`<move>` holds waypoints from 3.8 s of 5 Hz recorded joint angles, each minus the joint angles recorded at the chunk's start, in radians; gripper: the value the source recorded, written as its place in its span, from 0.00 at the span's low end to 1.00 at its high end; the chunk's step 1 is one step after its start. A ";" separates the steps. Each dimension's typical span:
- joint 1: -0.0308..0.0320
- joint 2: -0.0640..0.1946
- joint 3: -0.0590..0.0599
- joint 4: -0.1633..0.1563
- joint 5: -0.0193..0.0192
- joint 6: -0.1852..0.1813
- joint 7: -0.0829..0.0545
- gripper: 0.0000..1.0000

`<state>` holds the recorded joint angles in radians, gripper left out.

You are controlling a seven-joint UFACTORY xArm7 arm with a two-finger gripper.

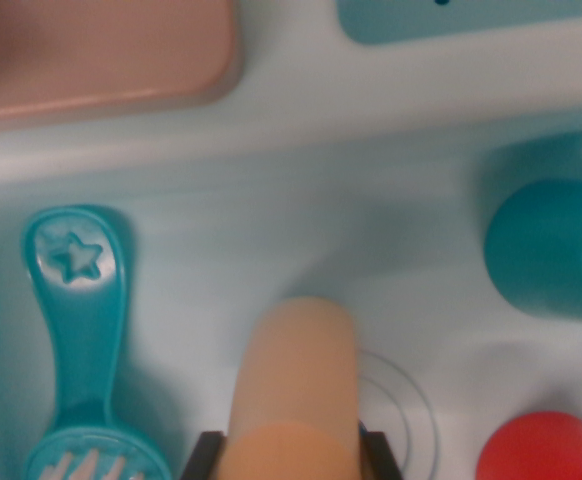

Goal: Pick detergent from the sink

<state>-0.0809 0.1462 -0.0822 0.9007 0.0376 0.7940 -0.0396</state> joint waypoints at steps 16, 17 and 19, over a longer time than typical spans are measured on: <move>0.0012 -0.077 0.000 0.174 -0.0104 0.251 0.010 1.00; 0.0012 -0.077 0.000 0.174 -0.0104 0.251 0.010 1.00; 0.0014 -0.092 0.000 0.207 -0.0123 0.298 0.012 1.00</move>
<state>-0.0795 0.0545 -0.0826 1.1075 0.0253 1.0920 -0.0274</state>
